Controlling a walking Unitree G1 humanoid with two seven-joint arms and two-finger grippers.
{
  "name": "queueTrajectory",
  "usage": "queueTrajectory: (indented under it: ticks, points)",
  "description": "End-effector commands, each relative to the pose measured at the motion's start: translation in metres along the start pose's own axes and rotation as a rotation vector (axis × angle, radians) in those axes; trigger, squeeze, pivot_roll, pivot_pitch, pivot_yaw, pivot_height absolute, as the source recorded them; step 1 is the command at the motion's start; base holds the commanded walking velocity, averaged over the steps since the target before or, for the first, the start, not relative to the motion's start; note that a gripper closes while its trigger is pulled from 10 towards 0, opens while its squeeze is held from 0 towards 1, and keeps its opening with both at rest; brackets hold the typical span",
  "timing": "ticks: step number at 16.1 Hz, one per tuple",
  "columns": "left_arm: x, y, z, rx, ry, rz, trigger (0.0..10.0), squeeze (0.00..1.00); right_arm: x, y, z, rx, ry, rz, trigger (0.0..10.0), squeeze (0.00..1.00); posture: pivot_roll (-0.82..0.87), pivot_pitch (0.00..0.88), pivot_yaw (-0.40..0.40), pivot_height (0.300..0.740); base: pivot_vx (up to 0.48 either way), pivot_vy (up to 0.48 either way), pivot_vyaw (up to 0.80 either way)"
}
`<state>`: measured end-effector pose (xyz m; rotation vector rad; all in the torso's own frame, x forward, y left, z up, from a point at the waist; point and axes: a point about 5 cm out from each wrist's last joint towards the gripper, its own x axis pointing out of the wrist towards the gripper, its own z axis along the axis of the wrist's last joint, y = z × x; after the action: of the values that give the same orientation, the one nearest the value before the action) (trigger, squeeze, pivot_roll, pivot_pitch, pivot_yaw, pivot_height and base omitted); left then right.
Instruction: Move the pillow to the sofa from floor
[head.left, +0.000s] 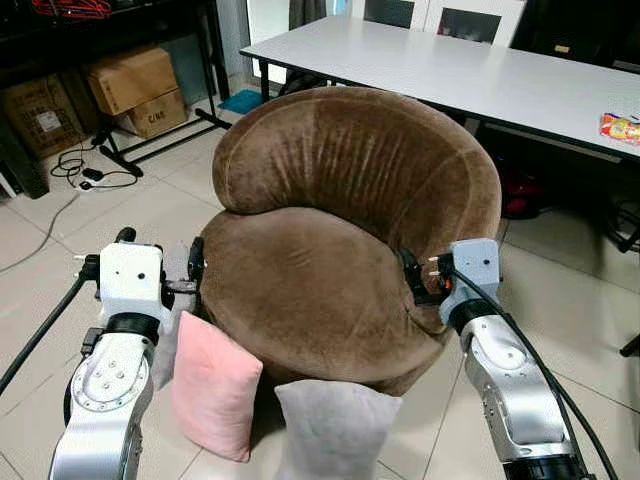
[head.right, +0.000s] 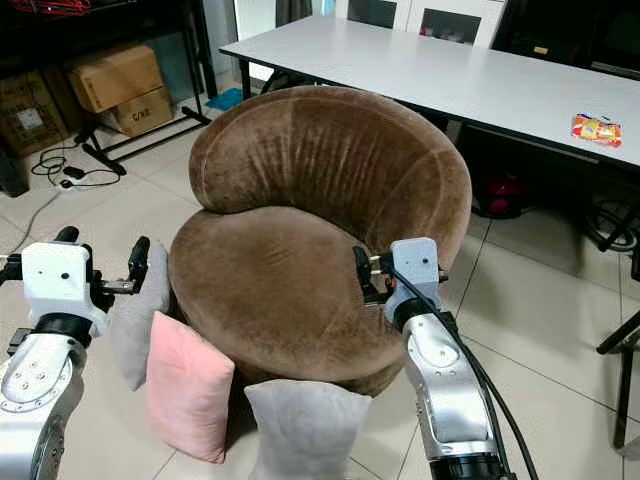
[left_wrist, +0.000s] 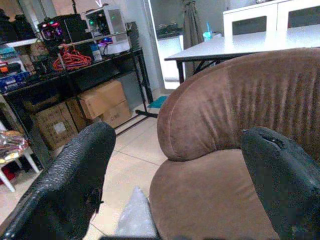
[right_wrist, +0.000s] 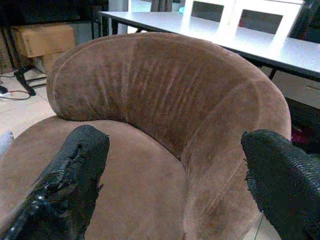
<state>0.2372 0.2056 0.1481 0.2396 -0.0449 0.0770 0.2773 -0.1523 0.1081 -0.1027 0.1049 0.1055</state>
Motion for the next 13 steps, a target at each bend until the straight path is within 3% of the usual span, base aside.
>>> queueTrajectory:
  ticks: [1, 9, 13]
  points:
    - [-0.0006, -0.001, -0.003, 0.017, 0.011, -0.006, 10.0, 0.0, 0.0016, -0.0003, 0.0033, 0.0, -0.015, 0.008, 10.0, 0.0, -0.05, 0.0, -0.008, 0.695, 0.0, 0.0, 0.0]
    - [-0.0007, -0.0017, -0.004, 0.038, 0.01, -0.004, 10.0, 0.0, 0.0045, 0.0021, 0.005, -0.017, -0.022, 0.024, 10.0, 0.0, -0.05, 0.0, -0.011, 0.611, 0.0, 0.0, 0.0]
    - [-0.0002, -0.002, -0.0047, 0.043, 0.011, -0.003, 10.0, 0.0, 0.0053, 0.0022, 0.0061, -0.029, -0.027, 0.027, 10.0, 0.0, -0.05, 0.0, -0.011, 0.606, 0.0, 0.0, 0.0]
